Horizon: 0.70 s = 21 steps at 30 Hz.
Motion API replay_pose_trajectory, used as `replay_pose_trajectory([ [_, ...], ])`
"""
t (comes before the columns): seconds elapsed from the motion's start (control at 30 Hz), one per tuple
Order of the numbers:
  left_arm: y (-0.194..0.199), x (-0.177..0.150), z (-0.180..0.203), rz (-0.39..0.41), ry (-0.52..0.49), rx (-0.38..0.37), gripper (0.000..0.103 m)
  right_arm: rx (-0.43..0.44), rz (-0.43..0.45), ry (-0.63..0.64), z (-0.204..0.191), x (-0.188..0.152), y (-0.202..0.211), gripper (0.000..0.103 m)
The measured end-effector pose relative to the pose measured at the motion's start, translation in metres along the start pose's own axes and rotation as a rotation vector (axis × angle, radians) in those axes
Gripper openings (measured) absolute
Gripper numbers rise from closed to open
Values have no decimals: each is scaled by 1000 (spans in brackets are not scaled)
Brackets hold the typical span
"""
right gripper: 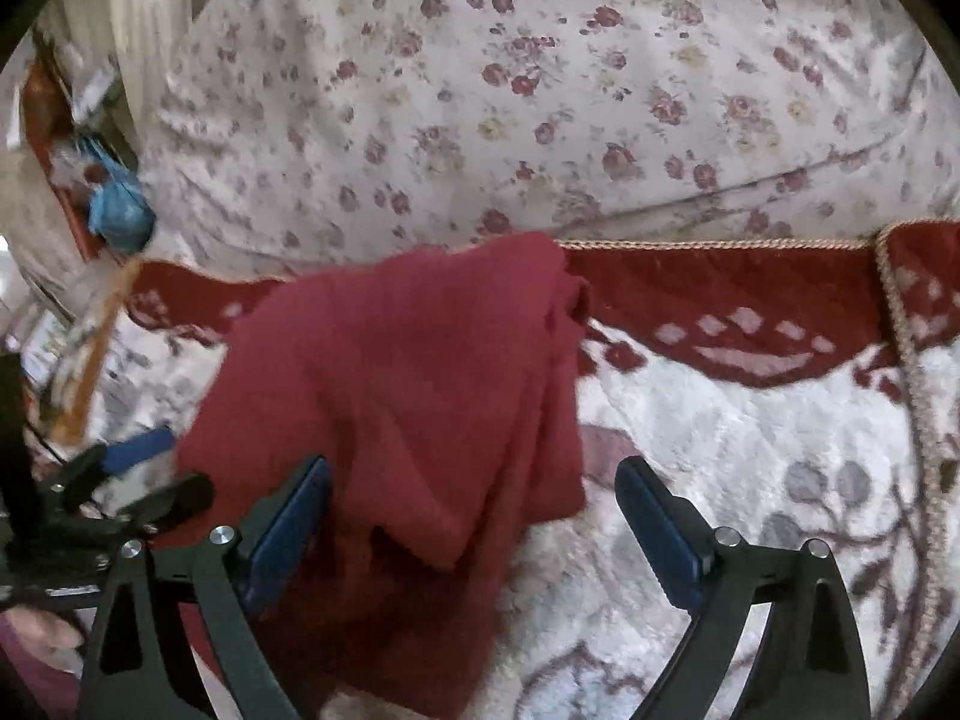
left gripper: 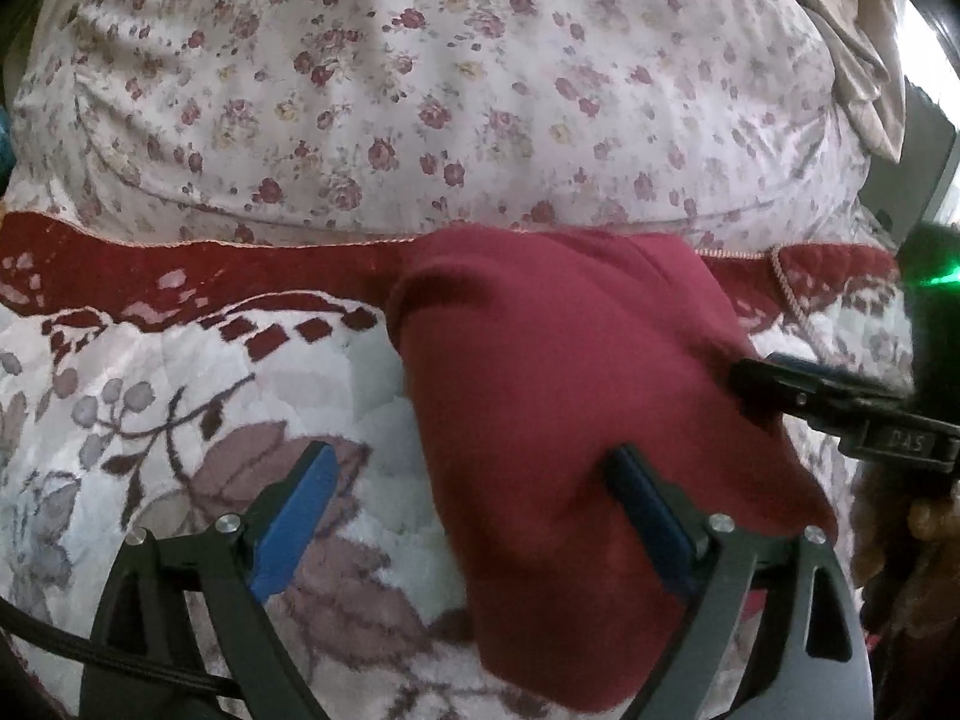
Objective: Fold small clothes
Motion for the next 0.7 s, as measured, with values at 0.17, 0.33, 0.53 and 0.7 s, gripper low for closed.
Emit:
replay_pose_trajectory([
  [0.17, -13, 8, -2, -10, 23, -57, 95, 86, -26, -14, -2, 6, -23, 98],
  [0.33, -31, 12, -2, -38, 39, -121, 99, 141, -43, -35, -4, 7, -46, 100],
  [0.53, -51, 10, -4, -84, 95, -192, 103, 231, -55, -89, -2, 10, -61, 93],
  [0.7, -45, 9, 4, -109, 106, -258, 75, 242, -45, -87, -13, 9, -47, 59],
])
Point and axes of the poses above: each gripper's, at about its wrist camera, not at the fingertips, and y roughly against the way its jaws point, z to its right, x to its top, the point moved 6 cm from there along -y, roughly the way its jaws point, and after that the axes turned 2 degrees about y, right-handed, at the moved point
